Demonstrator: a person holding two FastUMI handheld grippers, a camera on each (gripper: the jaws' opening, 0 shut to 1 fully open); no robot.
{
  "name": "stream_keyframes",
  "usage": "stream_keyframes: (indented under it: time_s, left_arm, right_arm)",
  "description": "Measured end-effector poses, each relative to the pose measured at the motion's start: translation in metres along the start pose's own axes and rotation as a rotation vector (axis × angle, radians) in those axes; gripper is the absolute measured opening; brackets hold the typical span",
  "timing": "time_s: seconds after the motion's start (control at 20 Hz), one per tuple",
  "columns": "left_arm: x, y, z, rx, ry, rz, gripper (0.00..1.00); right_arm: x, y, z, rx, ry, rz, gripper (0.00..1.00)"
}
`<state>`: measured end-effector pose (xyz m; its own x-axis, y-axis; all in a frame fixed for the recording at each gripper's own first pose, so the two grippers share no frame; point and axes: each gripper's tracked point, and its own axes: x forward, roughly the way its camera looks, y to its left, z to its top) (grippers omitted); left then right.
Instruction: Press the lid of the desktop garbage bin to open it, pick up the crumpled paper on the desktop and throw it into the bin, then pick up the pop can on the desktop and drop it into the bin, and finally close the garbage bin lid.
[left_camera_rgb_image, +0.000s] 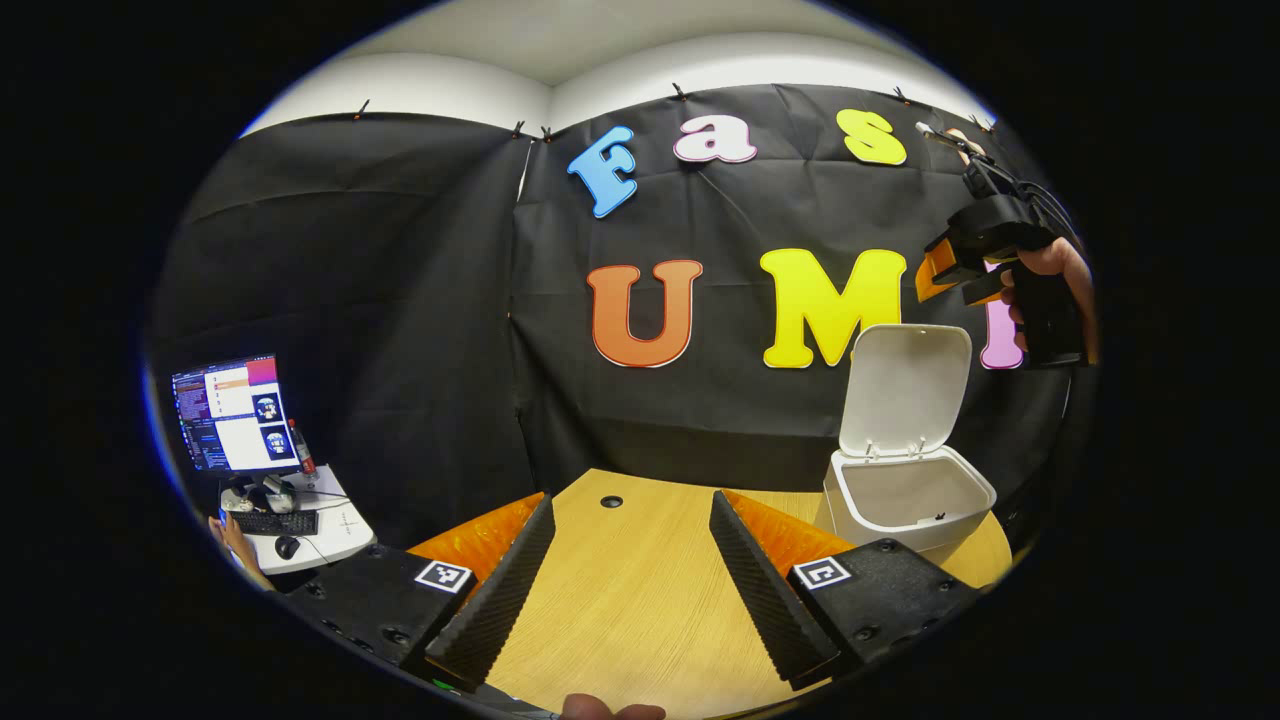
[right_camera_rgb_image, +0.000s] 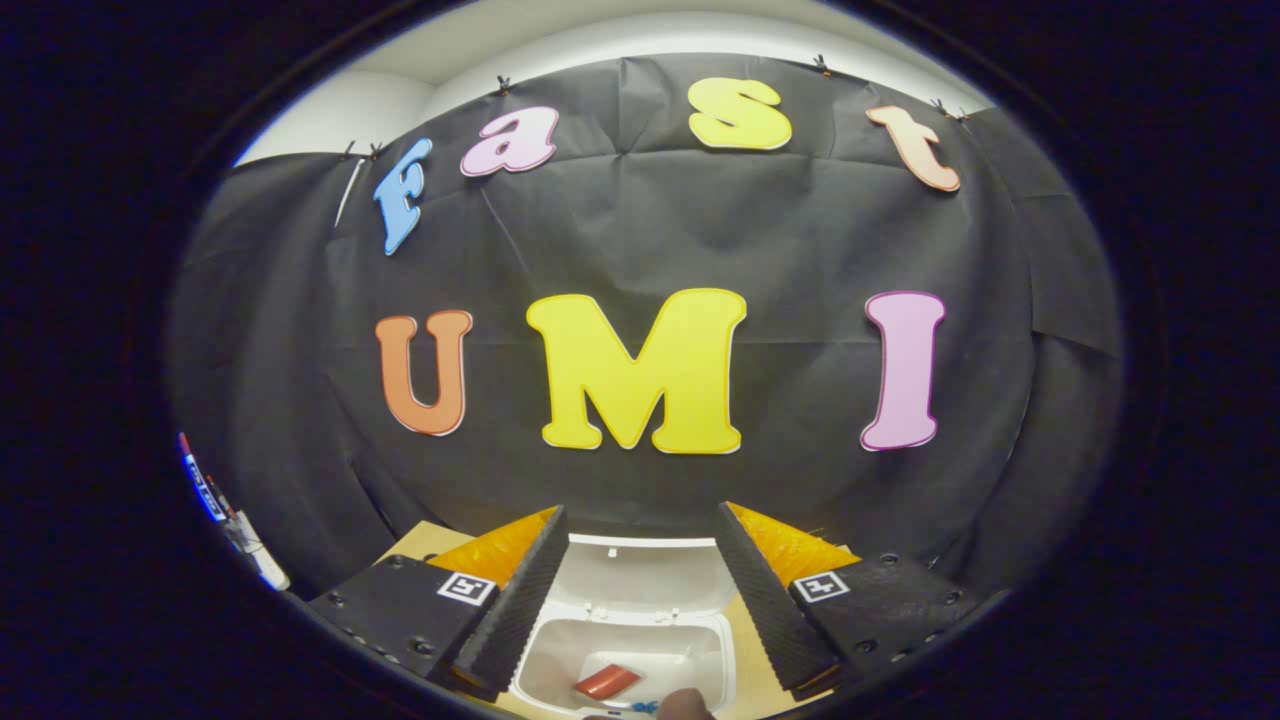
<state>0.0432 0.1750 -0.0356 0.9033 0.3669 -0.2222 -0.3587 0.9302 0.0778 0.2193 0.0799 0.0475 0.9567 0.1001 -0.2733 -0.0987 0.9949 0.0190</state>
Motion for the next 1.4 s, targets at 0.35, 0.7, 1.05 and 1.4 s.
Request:
stream_keyframes:
  time_s: [0.35,0.7,1.05,1.4]
  left_arm:
    - [0.006,0.003,0.007,-0.001,-0.015,0.031,1.0]
    - [0.003,0.005,0.006,-0.006,-0.016,0.039,1.0]
    - [-0.012,0.008,0.013,-0.008,-0.047,0.023,1.0]
    - [-0.035,-0.004,0.006,0.007,-0.053,-0.046,1.0]
  right_arm:
    - [0.038,0.012,-0.013,0.012,0.047,0.034,0.92]
    - [0.044,0.007,-0.024,0.039,0.09,0.028,0.92]
    - [0.006,-0.002,-0.055,0.074,0.141,0.016,0.93]
    - [-0.037,-0.012,-0.123,0.087,0.226,0.007,0.9]
